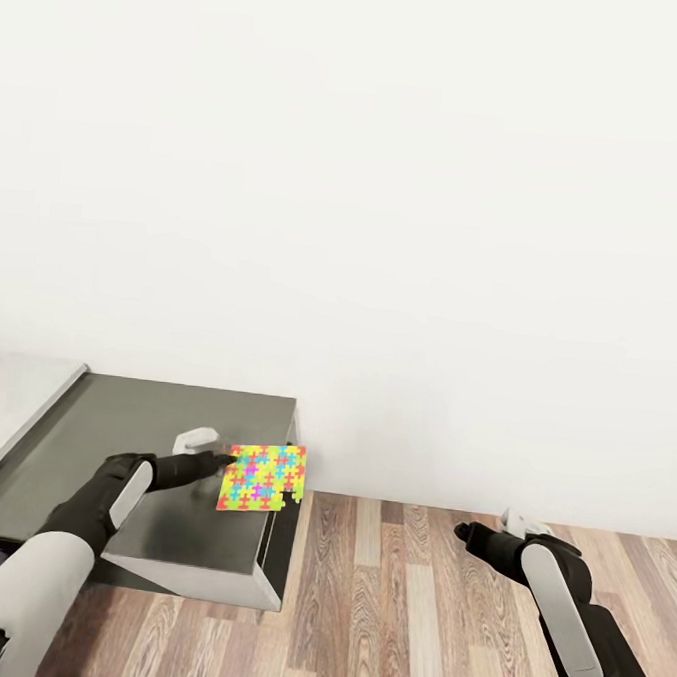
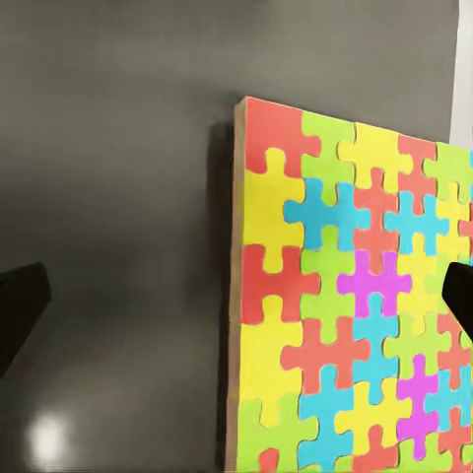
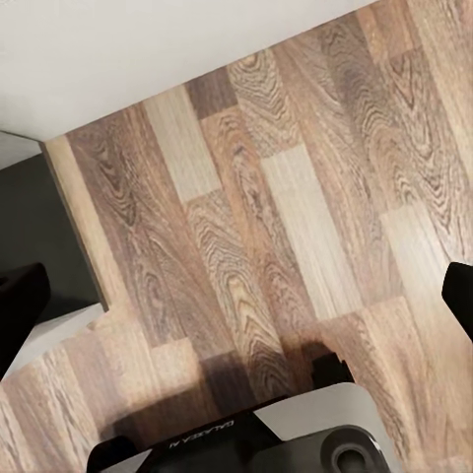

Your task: Put all the toys in the child's room - the three board games (two on the bed and one on the table), the two jigsaw puzzles on the table, and the tennis ball on the table - inside the toy box on the table in the child's room.

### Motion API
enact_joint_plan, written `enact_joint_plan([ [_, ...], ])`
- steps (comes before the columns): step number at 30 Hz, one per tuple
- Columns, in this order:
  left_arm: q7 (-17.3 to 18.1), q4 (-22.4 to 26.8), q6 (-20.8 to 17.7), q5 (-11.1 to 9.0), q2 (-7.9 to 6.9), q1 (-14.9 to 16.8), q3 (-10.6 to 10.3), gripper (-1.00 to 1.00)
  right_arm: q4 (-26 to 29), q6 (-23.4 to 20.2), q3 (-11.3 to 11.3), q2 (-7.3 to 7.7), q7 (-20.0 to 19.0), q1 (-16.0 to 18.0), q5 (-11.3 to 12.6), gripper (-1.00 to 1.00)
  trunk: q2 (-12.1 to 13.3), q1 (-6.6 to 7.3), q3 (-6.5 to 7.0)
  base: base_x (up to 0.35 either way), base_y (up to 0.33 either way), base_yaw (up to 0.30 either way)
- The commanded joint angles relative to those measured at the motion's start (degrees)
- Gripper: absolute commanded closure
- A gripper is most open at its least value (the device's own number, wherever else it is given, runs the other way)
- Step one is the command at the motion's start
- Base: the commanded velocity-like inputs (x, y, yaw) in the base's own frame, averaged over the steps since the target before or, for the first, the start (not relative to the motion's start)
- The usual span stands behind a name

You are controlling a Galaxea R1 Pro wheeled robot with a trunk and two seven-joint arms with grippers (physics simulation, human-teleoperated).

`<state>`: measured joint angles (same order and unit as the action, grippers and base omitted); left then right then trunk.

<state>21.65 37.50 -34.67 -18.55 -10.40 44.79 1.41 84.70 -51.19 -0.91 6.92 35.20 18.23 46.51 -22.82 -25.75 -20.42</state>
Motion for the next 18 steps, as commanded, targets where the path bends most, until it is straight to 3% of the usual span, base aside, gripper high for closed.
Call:
enact_joint_plan([
  [1,0.14,0.1,-0.46,-0.35,-0.77,0.03,0.28,-1.0,0.03,-0.14,-0.02,-0.01,0.57,0.05,0.6,-1.0,-0.1,-0.03,-0.1,0.0,0.0,0.0],
  [8,1.24,2.34,-1.41,-1.05,-5.37,-0.03,1.43,-1.0,-0.06,-0.14,-0.06,-0.03,0.57,0.05,0.6,-1.0,-0.1,-0.03,-0.1,0.0,0.0,0.0],
  [11,5.51,4.57,-4.53,-1.18,-7.01,-0.19,3.54,-1.0,-0.03,-0.07,-0.1,-0.05,0.57,0.05,0.6,-1.0,-0.1,-0.03,-0.1,0.0,0.0,0.0],
  [14,15.73,10.36,-9.75,-0.98,-8.52,-0.69,6.11,-1.0,-0.04,0.61,-0.15,-0.05,0.55,0.05,0.69,-1.0,-0.1,-0.03,-0.1,0.0,0.0,0.0],
  [18,27.3,19.37,-15.04,-0.89,-11.2,-3.21,7.23,-1.0,0.01,0.92,-0.27,-0.05,0.32,0.05,0.92,-1.0,-0.1,-0.03,-0.04,0.0,0.0,0.0],
])
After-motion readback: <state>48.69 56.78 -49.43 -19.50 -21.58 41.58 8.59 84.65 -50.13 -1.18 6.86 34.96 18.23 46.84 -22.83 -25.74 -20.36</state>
